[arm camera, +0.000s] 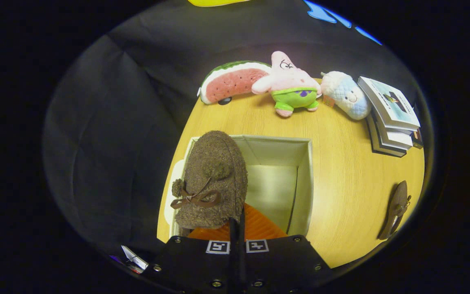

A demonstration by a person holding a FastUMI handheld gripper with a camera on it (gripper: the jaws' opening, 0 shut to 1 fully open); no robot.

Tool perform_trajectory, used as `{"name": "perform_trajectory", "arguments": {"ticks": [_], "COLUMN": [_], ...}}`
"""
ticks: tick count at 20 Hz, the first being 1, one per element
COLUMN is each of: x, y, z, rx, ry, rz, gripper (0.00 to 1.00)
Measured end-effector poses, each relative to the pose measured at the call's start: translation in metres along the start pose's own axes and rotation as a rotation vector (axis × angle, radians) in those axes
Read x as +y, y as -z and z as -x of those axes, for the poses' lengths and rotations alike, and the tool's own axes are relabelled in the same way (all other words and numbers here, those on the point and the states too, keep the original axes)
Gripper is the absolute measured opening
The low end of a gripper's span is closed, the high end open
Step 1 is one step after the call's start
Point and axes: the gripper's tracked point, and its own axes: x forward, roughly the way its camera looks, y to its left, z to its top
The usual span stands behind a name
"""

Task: Open the storage box then place both shoes into the box .Put the left shoe in first, then the right shoe, with the right side of both shoes facing outward in a uniform manner.

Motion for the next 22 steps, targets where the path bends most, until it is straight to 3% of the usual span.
{"name": "perform_trajectory", "arguments": {"ticks": [11, 16, 18, 22], "x": [-0.003, -0.006, -0.007, 0.000], "y": [0.039, 0.052, 0.052, 0.053], "z": [-0.082, -0.104, -0.100, -0.059], "rx": [0.119, 0.163, 0.164, 0.145], "ry": [0.144, 0.128, 0.111, 0.058], "rz": [0.053, 0.096, 0.114, 0.080], "gripper": [0.01, 0.05, 0.13, 0.73]}}
